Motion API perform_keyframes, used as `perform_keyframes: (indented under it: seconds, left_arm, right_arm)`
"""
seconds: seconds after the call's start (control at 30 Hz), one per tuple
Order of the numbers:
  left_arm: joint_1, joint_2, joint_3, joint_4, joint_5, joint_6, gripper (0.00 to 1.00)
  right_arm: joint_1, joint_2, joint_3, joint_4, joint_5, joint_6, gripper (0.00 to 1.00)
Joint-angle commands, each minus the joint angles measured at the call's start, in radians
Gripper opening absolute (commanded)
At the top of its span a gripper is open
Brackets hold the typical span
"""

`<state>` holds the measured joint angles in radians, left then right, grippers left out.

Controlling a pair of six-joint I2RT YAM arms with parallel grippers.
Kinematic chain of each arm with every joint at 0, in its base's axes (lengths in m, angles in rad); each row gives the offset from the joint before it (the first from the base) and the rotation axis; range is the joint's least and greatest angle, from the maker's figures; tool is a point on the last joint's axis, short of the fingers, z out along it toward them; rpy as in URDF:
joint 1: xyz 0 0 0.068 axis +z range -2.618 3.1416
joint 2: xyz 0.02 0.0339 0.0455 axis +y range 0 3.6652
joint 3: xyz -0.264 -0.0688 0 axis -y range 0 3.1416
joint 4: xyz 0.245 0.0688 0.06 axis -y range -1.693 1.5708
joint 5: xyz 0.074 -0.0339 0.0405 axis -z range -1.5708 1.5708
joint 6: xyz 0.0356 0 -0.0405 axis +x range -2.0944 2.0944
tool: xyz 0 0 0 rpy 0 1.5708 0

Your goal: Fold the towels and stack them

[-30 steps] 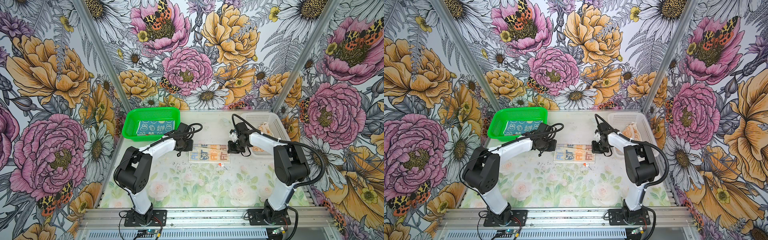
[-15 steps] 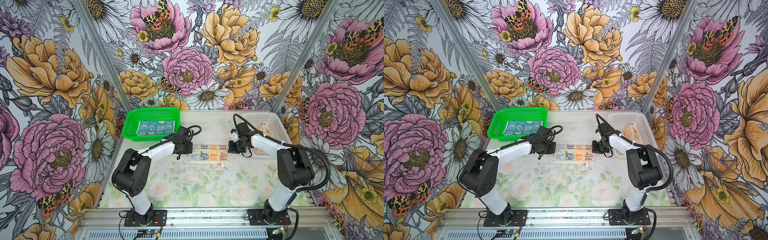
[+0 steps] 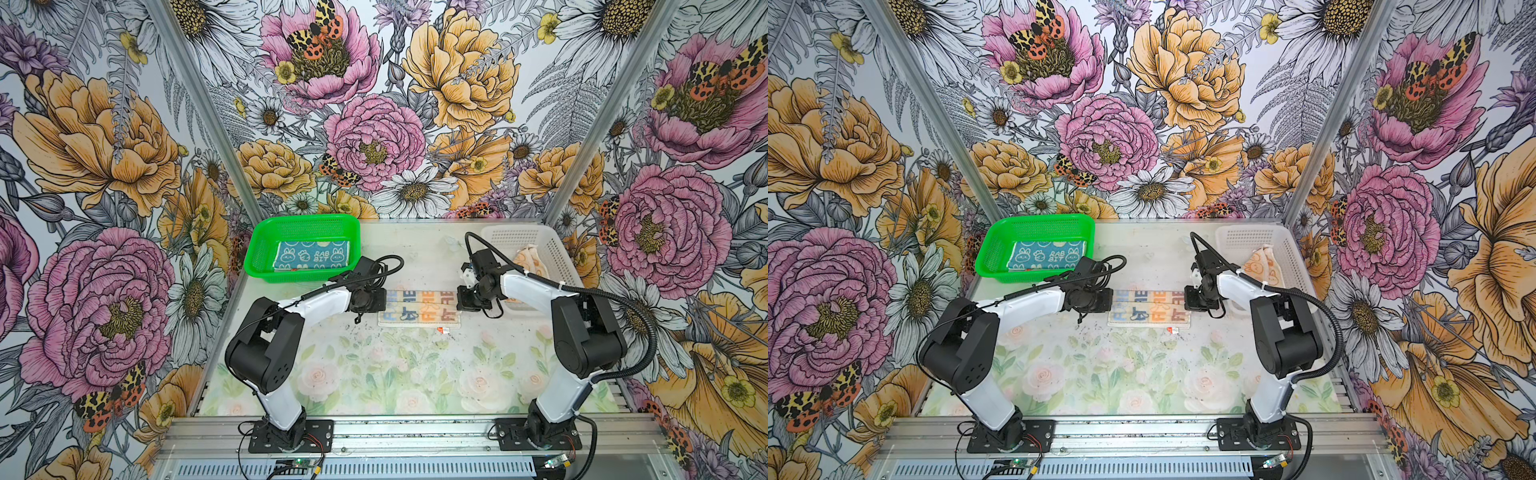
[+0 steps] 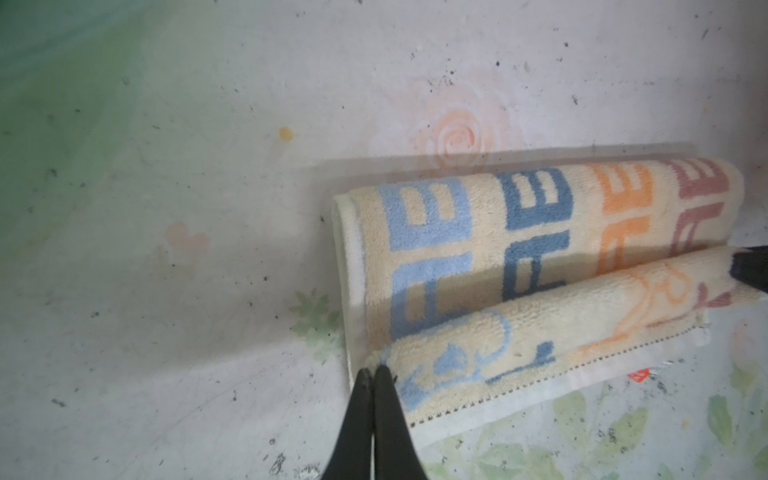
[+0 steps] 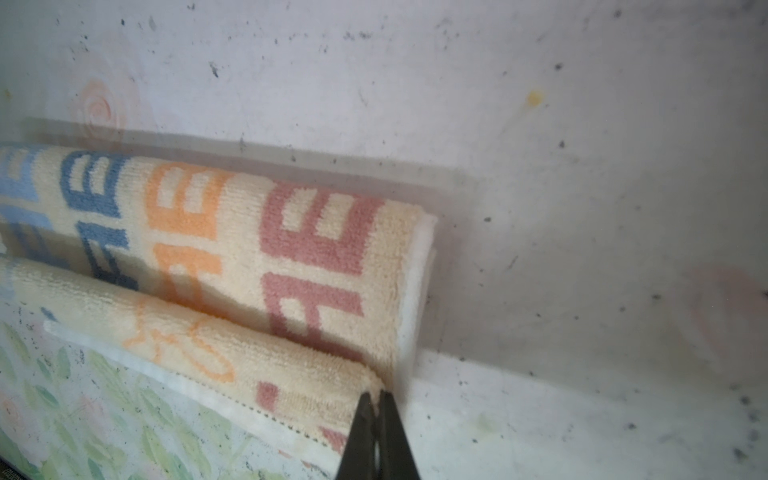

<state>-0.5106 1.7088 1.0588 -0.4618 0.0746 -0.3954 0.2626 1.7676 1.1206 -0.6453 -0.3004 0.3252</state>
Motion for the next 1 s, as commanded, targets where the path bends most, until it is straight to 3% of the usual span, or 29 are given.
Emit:
perform_keyframes:
  seconds: [0.0,0.97]
  left_arm:
    - [0.0,-0.032,-0.015,0.017,-0.009,-0.02,0.0]
    - [-0.006,-0.09,-0.086,0.03,-0.001,-0.072,0.0]
  right_arm:
    - [-0.003,-0.043,0.007,0.003,0.033,0.016,0.0]
    - [0.002,-0.107,-0.06,0.006,0.028,0.033,0.0]
